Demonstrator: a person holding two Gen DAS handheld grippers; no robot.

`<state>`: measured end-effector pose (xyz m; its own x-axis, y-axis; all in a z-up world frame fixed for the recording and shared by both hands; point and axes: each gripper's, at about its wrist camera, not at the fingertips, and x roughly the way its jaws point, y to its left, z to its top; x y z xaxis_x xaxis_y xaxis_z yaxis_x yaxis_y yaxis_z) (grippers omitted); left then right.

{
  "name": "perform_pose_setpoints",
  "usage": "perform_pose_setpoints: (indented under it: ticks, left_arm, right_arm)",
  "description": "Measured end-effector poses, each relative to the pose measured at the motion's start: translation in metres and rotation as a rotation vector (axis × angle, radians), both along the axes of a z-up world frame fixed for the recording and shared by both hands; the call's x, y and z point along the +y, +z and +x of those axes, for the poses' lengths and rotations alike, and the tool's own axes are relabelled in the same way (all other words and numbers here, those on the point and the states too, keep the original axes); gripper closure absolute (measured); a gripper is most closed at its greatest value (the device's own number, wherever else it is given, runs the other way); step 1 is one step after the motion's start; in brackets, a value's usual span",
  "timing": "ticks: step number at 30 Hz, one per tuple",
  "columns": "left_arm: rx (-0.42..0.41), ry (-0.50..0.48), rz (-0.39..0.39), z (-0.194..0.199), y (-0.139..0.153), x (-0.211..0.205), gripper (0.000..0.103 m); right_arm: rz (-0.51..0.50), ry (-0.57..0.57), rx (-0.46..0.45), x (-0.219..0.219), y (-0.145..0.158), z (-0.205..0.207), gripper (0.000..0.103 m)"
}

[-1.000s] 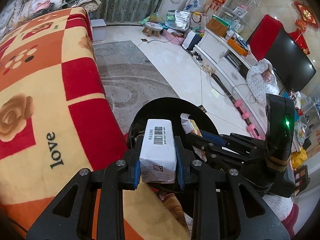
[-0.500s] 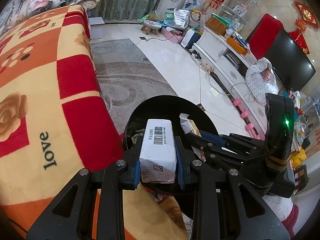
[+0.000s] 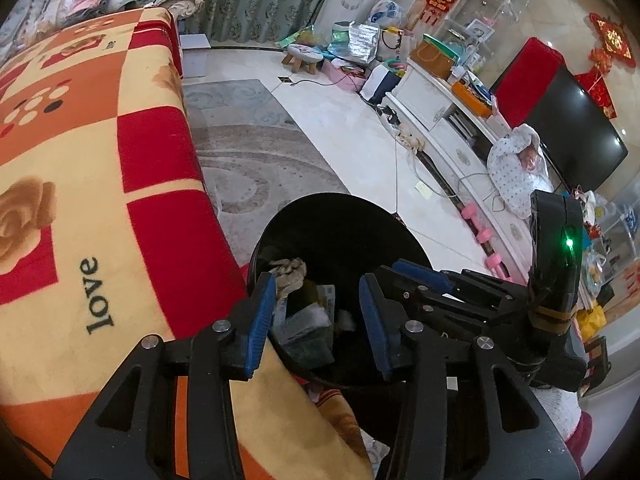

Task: Collect trash
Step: 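Open both tools to drop the box and wrapper into the bin, then move both open tools back to the trash on the blanket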

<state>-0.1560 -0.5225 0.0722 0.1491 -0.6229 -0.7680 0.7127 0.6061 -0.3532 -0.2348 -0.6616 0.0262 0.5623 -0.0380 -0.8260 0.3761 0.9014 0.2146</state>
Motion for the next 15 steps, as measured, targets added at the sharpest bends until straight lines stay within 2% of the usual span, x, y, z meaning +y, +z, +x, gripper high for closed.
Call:
perform_pose_setpoints:
  ticks: [3,7,15]
  left_arm:
    - [-0.023,0.0,0.008,-0.003,0.004,0.004,0.061]
    - [-0.046,0.009,0.015,-0.005,0.009,0.013,0.061]
    - [-0.078,0.039,0.034,-0.005,0.013,0.032,0.061]
  right_arm:
    - [-0.001,0.005,0.001,0.001,0.0,0.0,0.08]
    - [-0.006,0.014,-0.001,0.008,0.002,0.0,0.069]
    - [-0.019,0.046,0.005,0.027,0.007,0.003,0.068]
